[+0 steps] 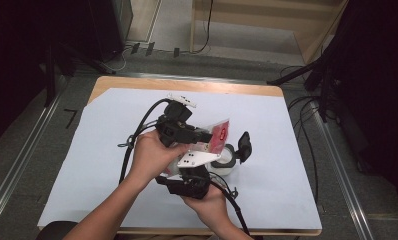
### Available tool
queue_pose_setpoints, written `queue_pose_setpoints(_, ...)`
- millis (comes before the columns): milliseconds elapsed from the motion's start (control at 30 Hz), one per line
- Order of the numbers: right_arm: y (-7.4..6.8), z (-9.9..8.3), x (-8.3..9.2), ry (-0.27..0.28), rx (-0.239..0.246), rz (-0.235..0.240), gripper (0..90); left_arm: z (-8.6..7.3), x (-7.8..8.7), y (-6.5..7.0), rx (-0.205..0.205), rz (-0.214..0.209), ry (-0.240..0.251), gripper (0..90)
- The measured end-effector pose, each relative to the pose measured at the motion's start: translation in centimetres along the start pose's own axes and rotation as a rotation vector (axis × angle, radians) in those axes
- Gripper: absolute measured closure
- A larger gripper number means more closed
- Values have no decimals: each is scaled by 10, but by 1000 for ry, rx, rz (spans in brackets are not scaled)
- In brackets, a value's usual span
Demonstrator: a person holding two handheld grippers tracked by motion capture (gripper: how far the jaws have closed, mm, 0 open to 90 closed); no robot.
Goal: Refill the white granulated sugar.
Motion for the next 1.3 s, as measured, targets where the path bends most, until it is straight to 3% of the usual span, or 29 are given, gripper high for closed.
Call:
queue_pose_setpoints(367, 1, 2, 2, 12, -25, 1, 638, 0, 0, 1, 1, -1, 1, 746)
queue_pose_setpoints(1300, 0, 2, 2, 10, -9, 8, 634, 0, 0, 1, 5, -2, 1, 763)
Point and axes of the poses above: each handheld gripper's, and its own axes: x roughly backward along the jaws, z roughly out of its top, y roughly to its right, the point moved 10 cm from there along -x, roughly forward along the jaws, and after that the axes turned 14 degrees about x, right-handed, at the moved point
